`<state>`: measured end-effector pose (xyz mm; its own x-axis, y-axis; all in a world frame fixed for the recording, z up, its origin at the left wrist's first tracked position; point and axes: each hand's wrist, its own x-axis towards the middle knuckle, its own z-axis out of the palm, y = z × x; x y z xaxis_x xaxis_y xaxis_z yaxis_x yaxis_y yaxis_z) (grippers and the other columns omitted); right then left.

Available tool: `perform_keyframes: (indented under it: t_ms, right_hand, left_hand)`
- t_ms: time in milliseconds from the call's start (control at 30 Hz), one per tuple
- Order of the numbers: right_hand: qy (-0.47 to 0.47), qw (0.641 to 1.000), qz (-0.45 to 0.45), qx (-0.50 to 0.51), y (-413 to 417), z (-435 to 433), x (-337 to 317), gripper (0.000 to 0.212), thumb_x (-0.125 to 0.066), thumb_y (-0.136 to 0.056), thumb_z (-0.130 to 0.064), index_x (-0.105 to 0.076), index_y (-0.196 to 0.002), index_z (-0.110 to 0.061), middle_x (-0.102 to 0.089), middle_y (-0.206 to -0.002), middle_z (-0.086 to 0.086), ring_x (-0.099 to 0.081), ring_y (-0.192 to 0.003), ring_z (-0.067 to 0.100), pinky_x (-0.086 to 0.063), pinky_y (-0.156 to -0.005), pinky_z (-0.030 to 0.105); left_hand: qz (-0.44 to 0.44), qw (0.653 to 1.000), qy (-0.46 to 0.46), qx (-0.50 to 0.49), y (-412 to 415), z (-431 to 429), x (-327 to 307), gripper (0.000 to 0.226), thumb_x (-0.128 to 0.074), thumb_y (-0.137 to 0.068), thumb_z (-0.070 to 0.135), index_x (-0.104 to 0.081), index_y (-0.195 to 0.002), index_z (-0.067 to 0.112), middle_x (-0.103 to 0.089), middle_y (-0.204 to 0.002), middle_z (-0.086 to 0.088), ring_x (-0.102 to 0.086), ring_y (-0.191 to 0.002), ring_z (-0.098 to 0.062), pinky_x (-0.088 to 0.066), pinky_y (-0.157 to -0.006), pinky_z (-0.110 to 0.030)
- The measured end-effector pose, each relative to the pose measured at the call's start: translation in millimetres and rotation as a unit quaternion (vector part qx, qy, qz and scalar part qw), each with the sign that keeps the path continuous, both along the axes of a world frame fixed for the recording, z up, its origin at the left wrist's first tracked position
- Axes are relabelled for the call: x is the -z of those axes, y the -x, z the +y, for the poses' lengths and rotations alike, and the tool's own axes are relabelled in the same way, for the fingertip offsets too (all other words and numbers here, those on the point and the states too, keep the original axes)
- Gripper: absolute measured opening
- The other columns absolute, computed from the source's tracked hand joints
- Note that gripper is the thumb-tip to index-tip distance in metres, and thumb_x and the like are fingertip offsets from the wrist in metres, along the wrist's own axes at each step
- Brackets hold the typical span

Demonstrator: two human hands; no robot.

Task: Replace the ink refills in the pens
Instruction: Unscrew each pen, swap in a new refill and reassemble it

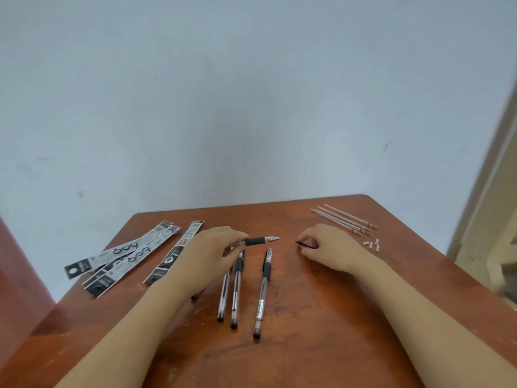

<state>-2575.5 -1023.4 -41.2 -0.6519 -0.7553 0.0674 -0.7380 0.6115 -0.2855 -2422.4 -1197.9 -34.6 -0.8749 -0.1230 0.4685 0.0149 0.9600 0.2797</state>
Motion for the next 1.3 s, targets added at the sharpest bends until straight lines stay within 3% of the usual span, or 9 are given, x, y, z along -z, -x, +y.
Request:
perform_keyframes:
  t_ms: [167,267,367,467,633,900,1033,1200,1300]
  right_hand:
    - [0.020,0.999,0.028,0.001,-4.9,0.2,-2.4,0.033,-0.049,-0.092,-0.034,-0.054,-0.123,-0.023,-0.050,-0.114,0.002,-0.053,-0.105,0.019,-0.041,-0.085,0.030]
    - [0.142,0.989,0.031,-0.016,-11.7,-0.6,-7.0,0.025,-0.046,-0.093,-0.033,-0.062,-0.108,-0.020,-0.055,-0.095,-0.003,-0.052,-0.085,0.011,-0.039,-0.074,0.025]
    - [0.257,0.965,-0.051,-0.028,-20.0,-2.3,-12.6,0.038,-0.042,-0.094,-0.036,-0.065,-0.083,-0.008,-0.053,-0.064,-0.007,-0.046,-0.055,0.000,-0.033,-0.060,0.017]
    - [0.287,0.946,-0.145,-0.046,-29.0,-3.3,-14.8,0.048,-0.037,-0.094,-0.042,-0.063,-0.065,-0.015,-0.053,-0.052,-0.006,-0.048,-0.042,-0.001,-0.033,-0.059,0.013]
    - [0.277,0.937,-0.200,-0.073,-34.7,-8.2,-10.5,0.052,-0.036,-0.094,-0.044,-0.060,-0.056,-0.017,-0.050,-0.040,-0.008,-0.046,-0.039,0.001,-0.039,-0.059,0.011]
    - [0.298,0.915,-0.263,-0.071,-32.8,-8.1,-10.8,0.042,-0.048,-0.093,-0.034,-0.060,-0.056,-0.016,-0.050,-0.039,-0.008,-0.043,-0.038,0.002,-0.038,-0.048,0.008]
    - [0.298,0.924,-0.231,-0.066,-33.7,-9.0,-11.1,0.040,-0.050,-0.092,-0.032,-0.059,-0.055,-0.017,-0.050,-0.038,-0.010,-0.045,-0.037,0.000,-0.039,-0.050,0.006]
    - [0.325,0.926,-0.180,-0.067,-38.0,-9.5,-11.1,0.041,-0.050,-0.092,-0.031,-0.054,-0.053,-0.018,-0.046,-0.040,-0.009,-0.042,-0.039,0.001,-0.037,-0.052,0.007]
    - [0.332,0.924,-0.171,-0.081,-40.6,-7.6,-12.4,0.040,-0.051,-0.092,-0.029,-0.054,-0.053,-0.021,-0.045,-0.045,-0.009,-0.040,-0.040,0.001,-0.035,-0.050,0.008]
  left_hand:
    - [0.024,1.000,-0.006,-0.002,-0.6,2.5,-0.7,0.028,-0.054,-0.088,0.014,-0.061,-0.114,0.017,-0.055,-0.079,0.011,-0.044,-0.066,0.005,-0.033,-0.063,-0.006]
    - [0.035,0.999,-0.003,0.000,-0.1,4.0,-0.7,0.027,-0.055,-0.088,0.014,-0.061,-0.114,0.015,-0.056,-0.078,0.010,-0.044,-0.065,0.005,-0.034,-0.063,-0.007]
    - [0.038,0.999,0.002,0.004,0.6,4.9,-0.3,0.028,-0.055,-0.087,0.014,-0.061,-0.114,0.015,-0.057,-0.078,0.009,-0.043,-0.065,0.006,-0.036,-0.064,-0.009]
    - [0.042,0.999,0.009,0.014,0.5,6.4,0.0,0.026,-0.057,-0.086,0.014,-0.063,-0.112,0.015,-0.061,-0.077,0.006,-0.048,-0.065,0.002,-0.041,-0.064,-0.015]
    - [0.050,0.998,0.032,0.034,0.3,8.9,1.0,0.031,-0.048,-0.083,0.032,-0.067,-0.103,0.018,-0.066,-0.071,0.004,-0.059,-0.062,-0.011,-0.053,-0.056,-0.028]
    - [0.064,0.993,0.071,0.074,-0.1,9.1,0.5,0.035,-0.041,-0.084,0.033,-0.069,-0.099,0.018,-0.066,-0.069,0.011,-0.049,-0.058,0.003,-0.045,-0.049,-0.015]
    - [0.062,0.989,0.102,0.081,-1.0,8.9,0.3,0.036,-0.039,-0.085,0.029,-0.068,-0.099,0.015,-0.066,-0.069,0.009,-0.057,-0.055,-0.005,-0.047,-0.047,-0.015]
    - [0.052,0.994,0.040,0.082,-0.3,6.1,0.1,0.042,-0.037,-0.085,0.035,-0.066,-0.107,0.015,-0.063,-0.067,0.006,-0.054,-0.055,-0.008,-0.049,-0.050,-0.025]
    - [0.022,0.997,-0.023,0.071,-0.7,6.5,-2.3,0.032,-0.046,-0.086,0.035,-0.065,-0.108,0.021,-0.057,-0.064,0.010,-0.052,-0.057,-0.006,-0.042,-0.055,-0.017]
